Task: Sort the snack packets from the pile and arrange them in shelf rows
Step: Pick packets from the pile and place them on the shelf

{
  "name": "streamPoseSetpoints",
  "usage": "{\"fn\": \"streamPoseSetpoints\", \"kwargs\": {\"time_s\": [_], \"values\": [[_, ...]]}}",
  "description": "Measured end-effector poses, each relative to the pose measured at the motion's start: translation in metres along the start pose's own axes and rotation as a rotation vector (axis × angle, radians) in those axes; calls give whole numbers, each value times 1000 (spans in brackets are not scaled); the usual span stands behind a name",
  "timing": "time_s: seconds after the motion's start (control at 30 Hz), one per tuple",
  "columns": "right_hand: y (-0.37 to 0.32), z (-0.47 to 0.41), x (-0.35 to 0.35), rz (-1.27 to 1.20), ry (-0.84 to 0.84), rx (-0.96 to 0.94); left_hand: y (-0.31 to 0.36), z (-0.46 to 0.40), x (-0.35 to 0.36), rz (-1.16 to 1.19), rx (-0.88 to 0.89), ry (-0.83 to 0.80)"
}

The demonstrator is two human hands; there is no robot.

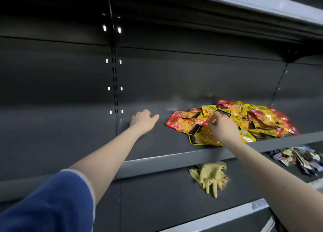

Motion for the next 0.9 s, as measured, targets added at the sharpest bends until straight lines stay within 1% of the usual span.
{"fn": "streamPoseSetpoints", "kwargs": {"time_s": [0.2, 0.33, 0.53, 0.63, 0.7, 0.8, 0.9], "values": [[69, -36, -14, -34, -49, -48, 51, -9, 51, -14, -119, -11], [97, -53, -14, -78, -76, -61, 72, -16, 73, -70, -181, -9], [107, -68, -3, -123, -66, -56, 90, -34, 86, -137, -278, 22], [105, -78, -1, -24, -95, -20, 93, -43, 89, -162, -297, 45], [105, -83, 0, 26, -117, 19, 93, -48, 89, -66, -279, 84], [104, -90, 1, 84, -184, 56, 90, -54, 89, 168, -228, 114], [100, -96, -2, 67, -250, 79, 86, -57, 88, 282, -188, 149]]}}
Point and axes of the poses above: each hand's wrist, its own z-axis away from the middle knuckle, its own x-axis out of the palm, y = z × x, the point moved 2 cm from there along -z, towards the middle knuckle, and after that the axes turned 11 degrees about -y, right-handed, at the moved point
